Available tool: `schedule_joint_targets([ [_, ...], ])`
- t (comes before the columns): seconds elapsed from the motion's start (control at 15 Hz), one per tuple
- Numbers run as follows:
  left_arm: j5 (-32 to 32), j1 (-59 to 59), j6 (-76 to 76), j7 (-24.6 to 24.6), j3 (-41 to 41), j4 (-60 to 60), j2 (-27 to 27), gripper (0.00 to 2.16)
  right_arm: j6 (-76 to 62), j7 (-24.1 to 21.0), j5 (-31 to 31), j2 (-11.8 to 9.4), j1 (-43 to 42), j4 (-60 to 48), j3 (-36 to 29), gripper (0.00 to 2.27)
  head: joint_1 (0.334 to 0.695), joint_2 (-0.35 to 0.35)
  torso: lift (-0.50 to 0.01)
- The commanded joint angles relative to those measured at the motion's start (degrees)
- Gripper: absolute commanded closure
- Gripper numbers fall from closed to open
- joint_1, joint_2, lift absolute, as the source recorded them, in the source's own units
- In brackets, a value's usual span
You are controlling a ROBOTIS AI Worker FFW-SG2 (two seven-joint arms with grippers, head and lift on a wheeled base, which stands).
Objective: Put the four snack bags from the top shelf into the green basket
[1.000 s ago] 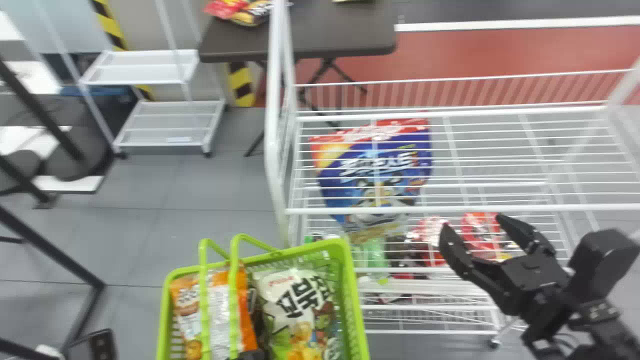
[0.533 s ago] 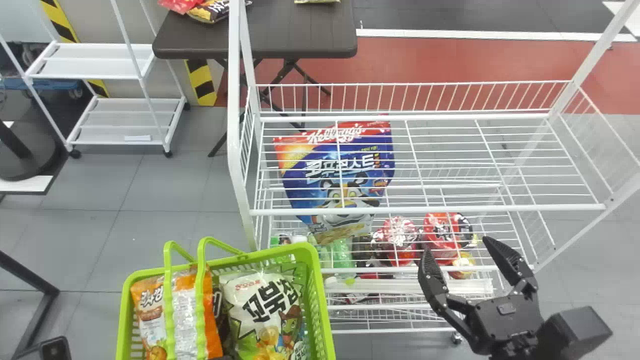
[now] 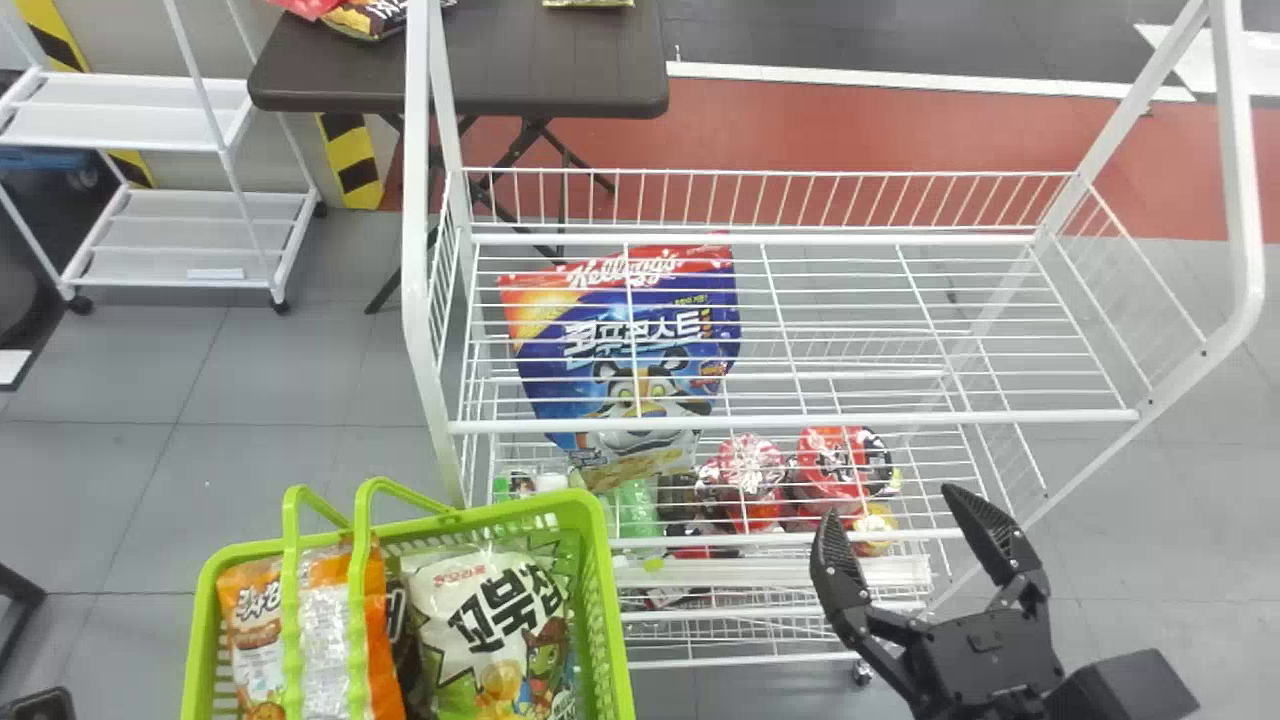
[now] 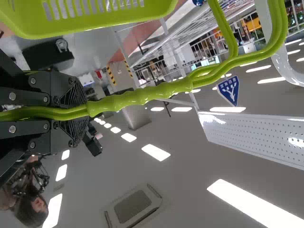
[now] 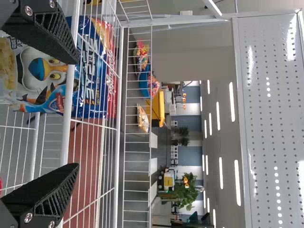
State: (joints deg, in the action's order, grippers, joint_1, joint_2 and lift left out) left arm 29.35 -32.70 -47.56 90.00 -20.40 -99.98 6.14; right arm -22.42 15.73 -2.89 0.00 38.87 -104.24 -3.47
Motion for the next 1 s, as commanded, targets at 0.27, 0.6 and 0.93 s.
schedule_joint_targets([
  [0.27, -0.3, -0.3, -0.2, 0.6, 0.1, -0.2, 0.1, 2.15, 0.1, 0.0, 0.0, 0.0, 0.5, 0.0, 0.2, 0.03, 0.695, -0.084, 0.000],
  [0.6, -0.3, 0.2, -2.2, 0.6, 0.0, -0.1, 0.6, 2.15, 1.5, -0.1, 0.0, 0.0, 0.4, 0.0, 0.6, 0.03, 0.695, -0.076, 0.000],
  [0.93, -0.2, 0.9, -2.7, 0.6, -0.3, 0.1, 0.9, 2.15, 4.3, -0.3, 0.3, 0.0, -1.0, 0.0, 1.7, 0.03, 0.695, -0.062, 0.000],
])
